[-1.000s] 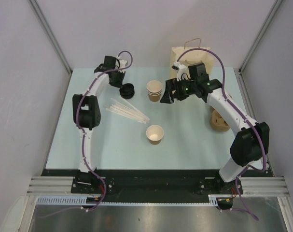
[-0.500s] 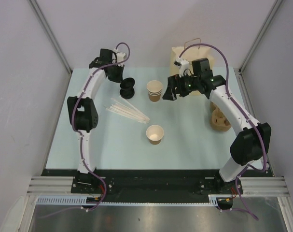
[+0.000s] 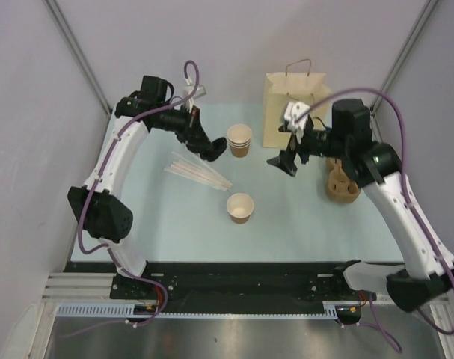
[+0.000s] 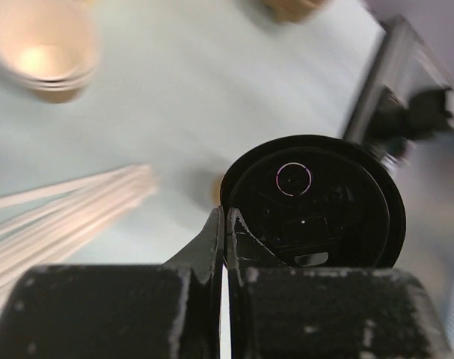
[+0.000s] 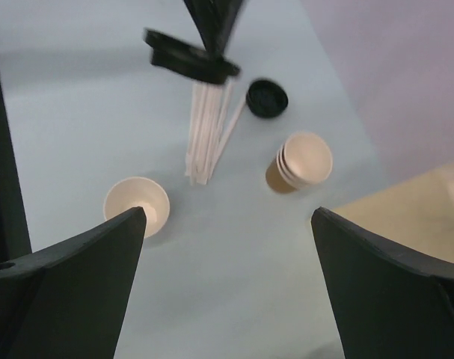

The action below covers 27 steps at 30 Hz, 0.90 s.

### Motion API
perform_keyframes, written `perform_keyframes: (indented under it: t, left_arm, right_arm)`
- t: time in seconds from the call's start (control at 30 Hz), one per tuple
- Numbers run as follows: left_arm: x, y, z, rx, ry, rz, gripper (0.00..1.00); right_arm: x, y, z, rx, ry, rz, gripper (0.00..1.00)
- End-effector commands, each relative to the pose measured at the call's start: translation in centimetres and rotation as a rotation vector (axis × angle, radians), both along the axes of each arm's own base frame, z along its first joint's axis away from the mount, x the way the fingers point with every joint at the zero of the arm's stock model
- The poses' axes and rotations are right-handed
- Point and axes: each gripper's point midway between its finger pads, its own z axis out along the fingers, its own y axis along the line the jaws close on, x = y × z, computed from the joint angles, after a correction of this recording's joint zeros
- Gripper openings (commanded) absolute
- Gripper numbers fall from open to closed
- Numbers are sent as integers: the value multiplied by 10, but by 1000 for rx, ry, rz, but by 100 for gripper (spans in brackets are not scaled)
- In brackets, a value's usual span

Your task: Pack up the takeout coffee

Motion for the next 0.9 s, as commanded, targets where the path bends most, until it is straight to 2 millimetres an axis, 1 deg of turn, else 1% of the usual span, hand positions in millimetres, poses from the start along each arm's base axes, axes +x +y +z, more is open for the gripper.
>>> perform_keyframes:
  t: [0.0,0.03,0.07,0.1,0.13,0.17,0.2,0.23,0.33,0.37,0.47,0.53,0.57,0.63,0.73,0.77,0.83,0.87]
  left_arm:
    - [-85,-29,29,-161,64,-281,0]
    - [-98,-36,33,-173,62,-324,0]
    - [-109,-37,33,-178,78,-355,0]
    - [-118,-41,38,-206,87,-387,0]
    - [-126,-45,38,-211,99,-413,1]
    - [-135,-47,39,-215,106,-434,0]
    - [-141,-48,39,-214,110,-453,0]
    - [-149,-53,38,-211,110,-482,0]
    - [-164,-57,37,-217,124,-523,0]
    - [-166,-58,35,-218,137,-527,0]
    - [-172,-61,37,-224,145,-545,0]
    - [-176,-63,38,-225,142,-558,0]
    - [-178,-63,36,-213,145,-561,0]
    - [-184,-66,34,-203,147,-577,0]
    - [-191,-68,29,-189,163,-591,0]
    - [-194,-68,26,-186,175,-595,0]
    - [-196,-69,24,-180,181,-600,0]
    - [-197,-68,24,-179,180,-603,0]
  right_arm:
    - [-55,17,48,-28,-416,190,100]
    - [-73,31,52,-21,-452,257,99]
    - [-80,35,54,-28,-471,263,97]
    - [-89,38,56,-30,-491,285,95]
    - [-110,52,55,-28,-505,356,94]
    - [-113,54,53,-51,-532,360,91]
    - [-121,59,51,-60,-541,389,89]
    - [-135,68,45,-69,-539,440,88]
    - [-146,75,32,-129,-556,472,87]
    - [-156,81,28,-134,-557,511,87]
    - [-164,90,14,-179,-547,544,91]
    - [-162,93,8,-201,-540,545,91]
    - [-159,96,2,-221,-530,539,90]
    - [-155,99,-1,-229,-524,530,89]
    - [-149,103,-12,-266,-517,524,81]
    - [-147,103,-14,-273,-515,515,76]
    - [-144,104,-19,-286,-503,505,70]
    - [-144,104,-21,-292,-497,505,65]
